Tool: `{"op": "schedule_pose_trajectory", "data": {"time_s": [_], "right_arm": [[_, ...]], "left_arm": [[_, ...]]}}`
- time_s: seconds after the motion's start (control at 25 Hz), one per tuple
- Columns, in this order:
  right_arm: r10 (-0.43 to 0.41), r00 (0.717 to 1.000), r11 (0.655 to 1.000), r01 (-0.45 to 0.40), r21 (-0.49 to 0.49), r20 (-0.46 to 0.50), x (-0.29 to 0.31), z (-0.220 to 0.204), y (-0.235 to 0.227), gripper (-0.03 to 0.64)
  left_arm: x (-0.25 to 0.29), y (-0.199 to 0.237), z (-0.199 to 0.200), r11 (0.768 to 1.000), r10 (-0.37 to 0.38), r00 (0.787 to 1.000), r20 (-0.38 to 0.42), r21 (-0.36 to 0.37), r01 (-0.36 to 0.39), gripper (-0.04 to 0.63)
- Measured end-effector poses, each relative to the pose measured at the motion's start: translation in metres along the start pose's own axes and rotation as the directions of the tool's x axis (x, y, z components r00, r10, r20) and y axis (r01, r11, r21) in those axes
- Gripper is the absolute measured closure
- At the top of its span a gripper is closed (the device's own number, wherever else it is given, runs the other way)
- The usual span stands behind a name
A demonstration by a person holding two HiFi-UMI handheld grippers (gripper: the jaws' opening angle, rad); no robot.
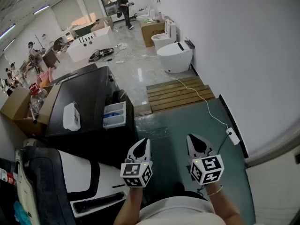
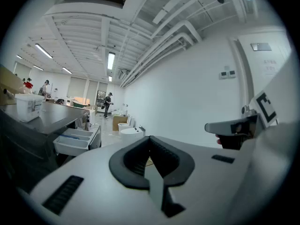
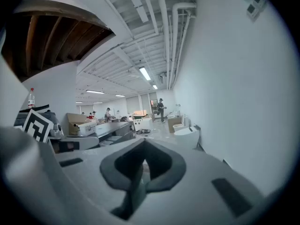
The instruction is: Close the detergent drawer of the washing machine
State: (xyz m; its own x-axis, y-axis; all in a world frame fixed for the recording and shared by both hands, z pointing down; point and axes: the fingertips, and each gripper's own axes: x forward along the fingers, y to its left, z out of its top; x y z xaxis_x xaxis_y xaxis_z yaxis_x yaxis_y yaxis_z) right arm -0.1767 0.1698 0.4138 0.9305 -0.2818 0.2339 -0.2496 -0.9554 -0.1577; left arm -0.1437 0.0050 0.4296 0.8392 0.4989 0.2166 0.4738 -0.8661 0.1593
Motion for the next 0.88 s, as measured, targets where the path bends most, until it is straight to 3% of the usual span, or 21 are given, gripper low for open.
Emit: {"op": "schedule_pose_trajectory", "data": {"time_s": [0.36,0.68,0.88], "right_arm": [[-0.032,0.998,0.999,0.030,0.033,0.049,-0.006,0.006,-0.022,0.615],[-0.086,0.995,0.996,0.086,0.020,0.048,-0.015,0.007,-0.050,0.612],[-0.087,0.996,0.996,0.086,0.028,0.020,-0.019,-0.002,-0.061,0.566]], "left_arm": [[0.003,-0.003,0.003,0.999,0.037,0.999,0.020,-0.003,-0.037,0.599],[0.006,-0.011,0.001,0.998,0.069,0.997,0.018,-0.008,-0.069,0.544],[0.008,-0.019,-0.007,0.997,0.078,0.997,0.006,-0.010,-0.078,0.520]]}}
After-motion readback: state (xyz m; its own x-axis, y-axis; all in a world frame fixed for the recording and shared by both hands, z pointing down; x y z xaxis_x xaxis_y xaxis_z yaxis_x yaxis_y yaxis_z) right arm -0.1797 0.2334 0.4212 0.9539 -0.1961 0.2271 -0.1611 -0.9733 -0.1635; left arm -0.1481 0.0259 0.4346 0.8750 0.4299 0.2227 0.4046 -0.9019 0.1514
